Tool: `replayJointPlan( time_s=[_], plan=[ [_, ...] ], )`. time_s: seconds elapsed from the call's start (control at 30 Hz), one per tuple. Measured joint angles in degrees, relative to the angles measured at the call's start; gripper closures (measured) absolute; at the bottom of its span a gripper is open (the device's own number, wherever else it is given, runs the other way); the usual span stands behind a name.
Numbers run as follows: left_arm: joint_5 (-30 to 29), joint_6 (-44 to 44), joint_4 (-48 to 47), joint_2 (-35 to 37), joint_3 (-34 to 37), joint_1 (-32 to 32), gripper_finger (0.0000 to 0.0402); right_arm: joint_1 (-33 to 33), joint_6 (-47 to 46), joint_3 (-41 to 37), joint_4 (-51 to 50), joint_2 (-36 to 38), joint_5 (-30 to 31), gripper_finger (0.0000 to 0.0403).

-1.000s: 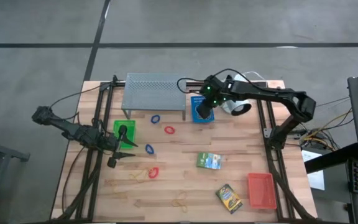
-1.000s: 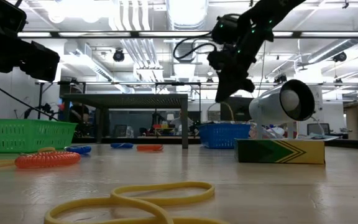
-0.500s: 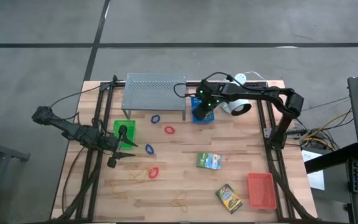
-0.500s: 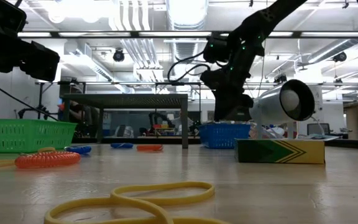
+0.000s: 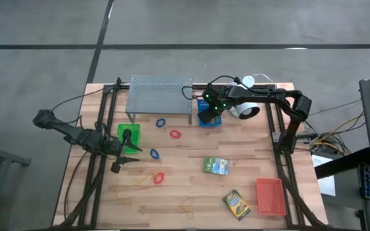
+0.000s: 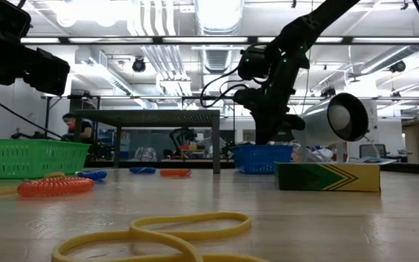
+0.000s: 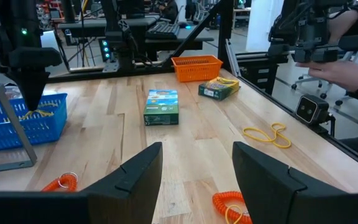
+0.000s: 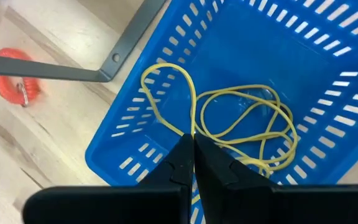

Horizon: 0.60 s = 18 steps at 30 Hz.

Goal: Pick & Place Office Desk Supplies
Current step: Put the yellow rubber band into the blue bin

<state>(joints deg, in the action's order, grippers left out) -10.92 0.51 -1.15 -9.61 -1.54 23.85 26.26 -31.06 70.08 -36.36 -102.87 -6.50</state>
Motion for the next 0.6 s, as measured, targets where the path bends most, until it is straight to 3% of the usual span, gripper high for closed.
replayJointPlan(
  time_s=[0.43, 0.6],
  plan=[
    [0.0, 0.0, 0.0, 0.0, 0.0, 0.0, 0.0201, 0.0, 2.7, 0.0, 0.0, 0.1, 0.0, 0.0394],
    [0.0, 0.0, 0.0, 0.0, 0.0, 0.0, 0.0201, 0.0, 2.7, 0.0, -1.0, 0.1, 0.1, 0.0373]
  ],
)
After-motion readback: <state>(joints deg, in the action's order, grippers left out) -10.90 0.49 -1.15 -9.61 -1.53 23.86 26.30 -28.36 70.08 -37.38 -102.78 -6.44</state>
